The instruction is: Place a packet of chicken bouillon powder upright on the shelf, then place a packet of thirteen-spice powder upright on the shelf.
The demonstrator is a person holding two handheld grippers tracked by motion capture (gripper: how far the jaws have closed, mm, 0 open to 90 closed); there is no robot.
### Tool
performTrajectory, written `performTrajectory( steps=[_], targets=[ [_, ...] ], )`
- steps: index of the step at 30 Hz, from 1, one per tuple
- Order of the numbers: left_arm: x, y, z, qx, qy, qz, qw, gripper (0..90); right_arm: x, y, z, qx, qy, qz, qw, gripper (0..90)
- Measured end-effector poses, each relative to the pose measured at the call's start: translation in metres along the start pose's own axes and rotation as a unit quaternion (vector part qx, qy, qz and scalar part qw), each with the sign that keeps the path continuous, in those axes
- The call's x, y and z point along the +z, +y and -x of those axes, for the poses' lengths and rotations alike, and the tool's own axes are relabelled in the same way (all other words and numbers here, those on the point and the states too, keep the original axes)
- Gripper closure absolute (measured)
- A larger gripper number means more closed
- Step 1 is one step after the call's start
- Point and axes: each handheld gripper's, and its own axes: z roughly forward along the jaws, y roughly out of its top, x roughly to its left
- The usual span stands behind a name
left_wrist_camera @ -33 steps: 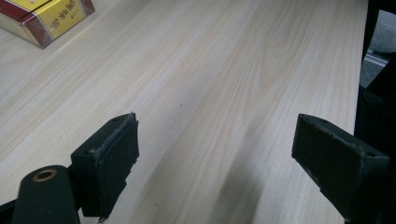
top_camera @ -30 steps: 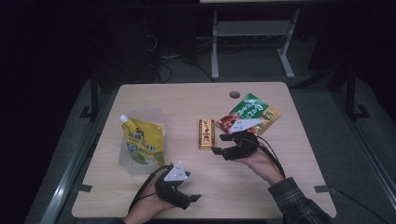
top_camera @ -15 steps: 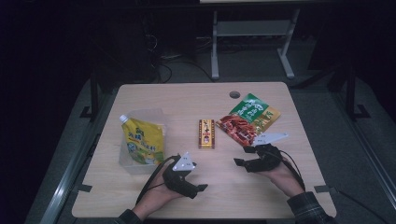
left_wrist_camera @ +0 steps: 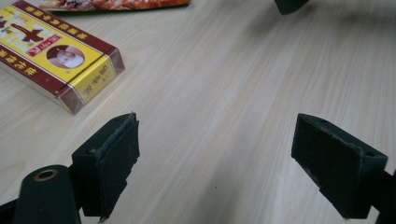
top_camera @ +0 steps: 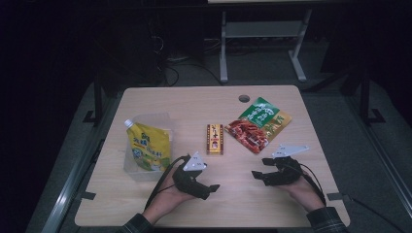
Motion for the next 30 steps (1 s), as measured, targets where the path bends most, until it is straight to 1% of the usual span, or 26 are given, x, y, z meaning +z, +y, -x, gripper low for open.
performTrajectory(
  steps=[1, 2, 3, 6, 7, 8, 9, 10, 11, 12, 13, 14, 15, 16, 17, 19, 20, 21, 22, 23, 24, 26, 27, 28, 29, 30],
  targets=[
    [0.000, 0.000, 0.000, 0.000, 0.000, 0.000, 1.0000, 15.0, 0.000, 0.000, 0.000, 0.000, 0.000, 0.000, 1.0000, 31.2],
    [0.001, 0.004, -0.001, -0.003, 0.003, -0.001, 1.0000, 15.2, 0.001, 0.000, 0.000, 0.003, 0.004, -0.002, 1.0000, 31.1],
    [0.001, 0.004, -0.001, -0.003, 0.003, -0.001, 1.0000, 16.3, 0.001, 0.000, 0.000, 0.003, 0.004, -0.002, 1.0000, 31.1],
    [0.002, 0.011, -0.003, -0.007, 0.007, 0.002, 0.9999, 18.8, 0.002, 0.000, -0.001, 0.005, 0.005, -0.007, 1.0000, 31.0],
    [0.002, 0.013, -0.004, -0.003, 0.007, -0.002, 1.0000, 20.0, 0.002, 0.000, -0.002, 0.006, 0.006, -0.008, 0.9999, 31.0],
    [0.003, 0.017, -0.006, -0.011, 0.013, -0.003, 0.9999, 23.7, 0.002, 0.000, -0.002, 0.004, 0.008, -0.007, 0.9999, 30.5],
    [0.003, 0.017, -0.006, -0.011, 0.013, -0.003, 0.9999, 25.3, 0.002, 0.000, -0.002, 0.004, 0.008, -0.007, 0.9999, 30.5],
    [0.004, 0.020, -0.008, -0.017, 0.014, -0.001, 0.9998, 25.3, 0.002, 0.001, -0.002, 0.005, 0.008, -0.007, 0.9999, 30.4],
    [0.005, 0.022, -0.009, -0.021, 0.014, -0.003, 0.9997, 28.2, 0.001, 0.001, -0.002, 0.010, 0.007, -0.007, 0.9999, 30.1],
    [0.008, 0.027, -0.010, -0.026, 0.021, -0.002, 0.9994, 33.8, 0.001, 0.001, -0.001, 0.010, 0.006, -0.006, 0.9999, 29.6],
    [0.008, 0.027, -0.010, -0.026, 0.021, -0.002, 0.9994, 36.7, 0.001, 0.000, 0.000, 0.007, 0.008, -0.005, 0.9999, 29.4],
    [0.010, 0.030, -0.011, -0.026, 0.022, -0.005, 0.9994, 36.7, 0.001, 0.000, 0.000, 0.007, 0.008, -0.005, 0.9999, 29.4],
    [0.012, 0.033, -0.011, -0.031, 0.026, -0.005, 0.9992, 40.4, 0.002, 0.000, 0.000, 0.007, 0.007, -0.006, 0.9999, 29.1],
    [0.016, 0.038, -0.012, -0.032, 0.032, -0.009, 0.9989, 47.9, 0.001, 0.000, 0.000, 0.010, 0.009, -0.006, 0.9999, 28.9],
    [0.016, 0.038, -0.012, -0.032, 0.032, -0.009, 0.9989, 52.1, 0.001, 0.000, 0.000, 0.010, 0.009, -0.006, 0.9999, 28.9],
    [0.024, 0.046, -0.016, -0.041, 0.049, -0.016, 0.9978, 60.7, 0.001, 0.000, 0.001, 0.008, 0.010, -0.006, 0.9999, 28.7],
    [0.024, 0.046, -0.016, -0.041, 0.049, -0.016, 0.9978, 64.8, 0.001, 0.000, 0.001, 0.008, 0.010, -0.006, 0.9999, 28.7],
    [0.029, 0.051, -0.021, -0.047, 0.055, -0.016, 0.9972, 69.7, 0.002, 0.000, 0.001, 0.007, 0.009, -0.007, 0.9999, 28.6],
    [0.031, 0.054, -0.024, -0.052, 0.060, -0.015, 0.9967, 73.6, 0.002, 0.000, 0.000, 0.008, 0.010, -0.009, 0.9999, 28.5],
    [0.031, 0.054, -0.024, -0.052, 0.060, -0.015, 0.9967, 77.2, 0.002, 0.000, 0.000, 0.007, 0.010, -0.009, 0.9999, 28.4],
    [0.033, 0.057, -0.026, -0.055, 0.064, -0.014, 0.9964, 77.2, 0.002, 0.000, 0.000, 0.007, 0.010, -0.009, 0.9999, 28.4],
    [0.037, 0.065, -0.036, -0.070, 0.071, -0.005, 0.9950, 88.6, 0.001, 0.000, 0.001, 0.006, 0.010, -0.007, 0.9999, 28.3],
    [0.037, 0.065, -0.036, -0.070, 0.071, -0.005, 0.9950, 89.6, 0.001, 0.000, 0.001, 0.006, 0.010, -0.007, 0.9999, 28.3],
    [0.040, 0.070, -0.043, -0.079, 0.076, 0.002, 0.9940, 89.6, 0.001, 0.000, 0.001, 0.010, 0.010, -0.007, 0.9999, 28.3],
    [0.040, 0.070, -0.043, -0.079, 0.076, 0.002, 0.9940, 89.7, 0.001, 0.000, 0.002, 0.011, 0.010, -0.007, 0.9999, 28.3],
    [0.043, 0.074, -0.052, -0.081, 0.085, 0.002, 0.9931, 89.7, 0.001, 0.000, 0.002, 0.010, 0.011, -0.007, 0.9999, 28.3]
  ],
)
